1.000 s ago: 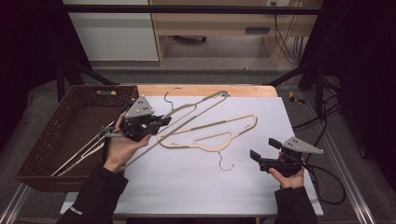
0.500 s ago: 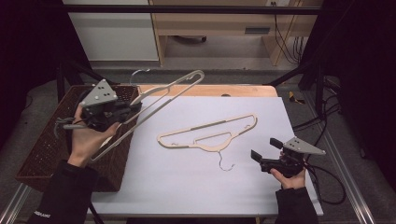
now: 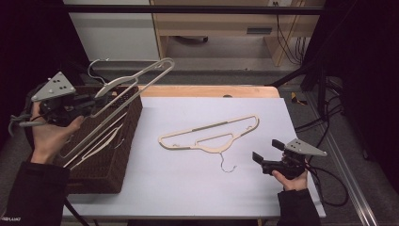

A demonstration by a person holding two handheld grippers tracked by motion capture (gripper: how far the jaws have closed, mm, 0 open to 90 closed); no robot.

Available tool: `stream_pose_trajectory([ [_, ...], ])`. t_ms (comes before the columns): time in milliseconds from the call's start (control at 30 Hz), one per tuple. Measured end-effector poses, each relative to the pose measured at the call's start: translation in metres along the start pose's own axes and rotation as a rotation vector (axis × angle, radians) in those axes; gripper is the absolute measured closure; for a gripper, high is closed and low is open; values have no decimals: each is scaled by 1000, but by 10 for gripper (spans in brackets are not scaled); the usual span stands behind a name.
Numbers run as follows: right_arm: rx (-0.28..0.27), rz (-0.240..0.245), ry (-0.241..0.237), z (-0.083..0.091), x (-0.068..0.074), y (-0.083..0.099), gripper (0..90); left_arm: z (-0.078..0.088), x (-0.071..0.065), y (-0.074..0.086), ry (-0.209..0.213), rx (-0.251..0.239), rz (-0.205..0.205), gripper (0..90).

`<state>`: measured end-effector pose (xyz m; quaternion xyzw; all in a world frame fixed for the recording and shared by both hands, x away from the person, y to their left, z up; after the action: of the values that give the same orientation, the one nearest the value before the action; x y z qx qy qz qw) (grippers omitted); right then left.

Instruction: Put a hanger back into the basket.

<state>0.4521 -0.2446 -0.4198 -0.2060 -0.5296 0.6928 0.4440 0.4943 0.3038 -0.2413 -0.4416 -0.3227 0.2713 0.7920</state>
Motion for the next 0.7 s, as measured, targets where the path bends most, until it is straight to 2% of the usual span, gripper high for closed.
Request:
stream_pose_trajectory([
  [233,1,1,6,0,0,0,59,6,30,29,-41,42,28,856],
  [300,0,0,11,-1,0,0,59,6,37,38,-52,65,24,856],
  [500,0,0,10,-1,0,0,58,7,48,64,-57,97,13,856],
  [533,2,-1,10,-1,0,1,58,7,48,64,-57,97,13,856],
  [700,8,-2,9,-2,0,1,58,7,54,83,-64,144,-17,856],
])
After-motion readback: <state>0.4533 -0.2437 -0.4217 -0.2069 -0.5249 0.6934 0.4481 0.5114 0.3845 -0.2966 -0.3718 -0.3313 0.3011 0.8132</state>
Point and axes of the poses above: each handheld gripper's, and its own axes: z roughly backward along the jaws, y roughly out of its underside, x roughly to its left, the point moved 3 cm from there along -z, roughly forward along the jaws, and after that the axes turned 3 degrees about -z, right-handed, at the moved point
